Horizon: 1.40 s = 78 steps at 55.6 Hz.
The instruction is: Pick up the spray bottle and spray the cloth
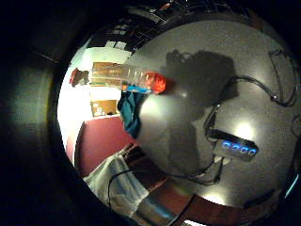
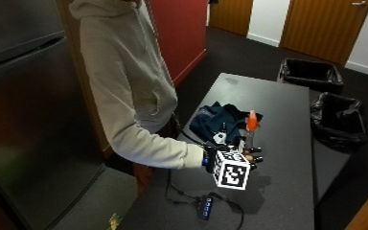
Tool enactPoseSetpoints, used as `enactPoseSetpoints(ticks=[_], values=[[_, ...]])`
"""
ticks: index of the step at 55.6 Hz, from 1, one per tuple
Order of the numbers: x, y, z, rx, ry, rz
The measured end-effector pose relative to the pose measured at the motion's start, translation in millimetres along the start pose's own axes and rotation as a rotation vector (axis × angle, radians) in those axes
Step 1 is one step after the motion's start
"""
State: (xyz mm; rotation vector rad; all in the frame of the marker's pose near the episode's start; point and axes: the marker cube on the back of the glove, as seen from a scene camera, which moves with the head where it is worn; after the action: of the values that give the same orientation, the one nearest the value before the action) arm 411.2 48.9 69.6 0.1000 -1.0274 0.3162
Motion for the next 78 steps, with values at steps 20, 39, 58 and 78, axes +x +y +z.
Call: enactPoseSetpoints(ticks=[20,39,58,78], values=[[13,-15,7,-0.109,-0.088,0.045],[16,-38,6,-0.129,-0.002,0.034],[20,-66,26,-0.108,0.025,0.039],[17,-79,48,-0.024,0.032,0.023]])
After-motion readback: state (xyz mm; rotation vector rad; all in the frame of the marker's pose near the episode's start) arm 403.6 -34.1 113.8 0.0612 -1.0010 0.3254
